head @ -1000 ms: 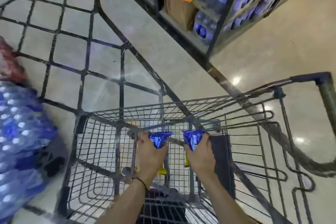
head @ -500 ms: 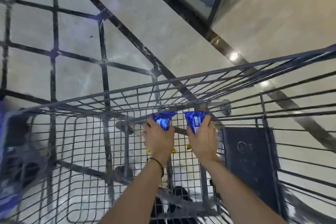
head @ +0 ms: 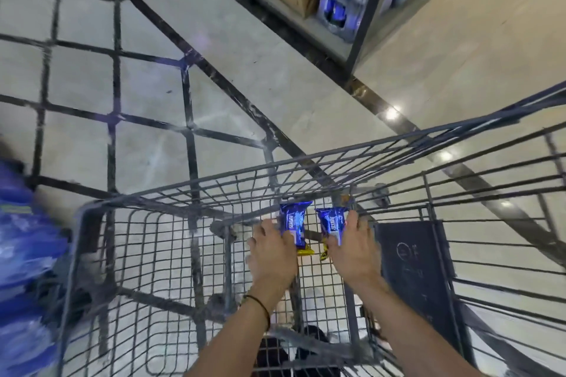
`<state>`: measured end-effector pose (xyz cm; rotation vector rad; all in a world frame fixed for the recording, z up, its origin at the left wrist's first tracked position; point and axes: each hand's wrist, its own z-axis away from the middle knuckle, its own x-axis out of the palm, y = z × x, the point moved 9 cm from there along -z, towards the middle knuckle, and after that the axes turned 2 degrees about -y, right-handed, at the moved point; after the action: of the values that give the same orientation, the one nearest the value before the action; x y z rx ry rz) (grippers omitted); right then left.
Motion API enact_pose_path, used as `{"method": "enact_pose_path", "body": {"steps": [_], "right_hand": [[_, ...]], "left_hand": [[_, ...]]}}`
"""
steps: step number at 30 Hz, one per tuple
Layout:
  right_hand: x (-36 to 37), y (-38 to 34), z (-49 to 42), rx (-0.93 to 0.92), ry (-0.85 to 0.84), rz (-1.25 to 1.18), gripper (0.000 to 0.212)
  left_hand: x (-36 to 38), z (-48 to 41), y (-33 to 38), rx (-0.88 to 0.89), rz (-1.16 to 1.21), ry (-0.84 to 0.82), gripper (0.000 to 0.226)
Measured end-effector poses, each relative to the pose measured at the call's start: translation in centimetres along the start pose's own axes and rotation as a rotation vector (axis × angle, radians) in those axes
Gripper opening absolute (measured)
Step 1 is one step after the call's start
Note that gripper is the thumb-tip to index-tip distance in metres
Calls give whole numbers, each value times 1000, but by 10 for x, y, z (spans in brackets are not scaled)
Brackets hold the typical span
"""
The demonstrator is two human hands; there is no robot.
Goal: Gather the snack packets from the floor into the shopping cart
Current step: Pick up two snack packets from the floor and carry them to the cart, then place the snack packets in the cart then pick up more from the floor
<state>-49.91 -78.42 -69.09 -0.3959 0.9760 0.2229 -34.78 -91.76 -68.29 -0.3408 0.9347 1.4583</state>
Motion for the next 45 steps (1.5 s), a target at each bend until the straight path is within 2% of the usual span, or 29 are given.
{"method": "enact_pose_path", "body": {"steps": [3,8,14,17,19,21,28,31,36,42,45], "right_hand": [[-35,-19,22,-75,42,75,61],[-94,-60,73,-242,58,203,49],[-183,-133,164,-480,157,314,42],[-227,-155,193,-516,245,286,36],[-262,-172,222,-547,303,245,35],[-289,-187,249,-591,353,247,35],[-365,-236,337,-731,434,213,35],[-384,-256,373,-812,467,206,37],[-383,-278,434,-1041,474,145,39],[-330,-325,537,-1378,354,141,41],[-294,-340,608,-1584,269,109,40]], "left_hand": [[-31,29,15,100,-63,2,33],[-86,73,39,259,-331,-25,46],[-179,146,54,378,-449,21,43],[-230,173,58,366,-426,96,44],[-268,204,67,419,-433,186,48],[-306,238,75,479,-424,300,42],[-395,343,76,569,-343,545,34],[-414,387,63,514,-342,660,33],[-428,458,15,321,-311,814,31],[-433,558,-94,-31,-214,1097,22],[-423,613,-161,-243,-223,1165,24]]}}
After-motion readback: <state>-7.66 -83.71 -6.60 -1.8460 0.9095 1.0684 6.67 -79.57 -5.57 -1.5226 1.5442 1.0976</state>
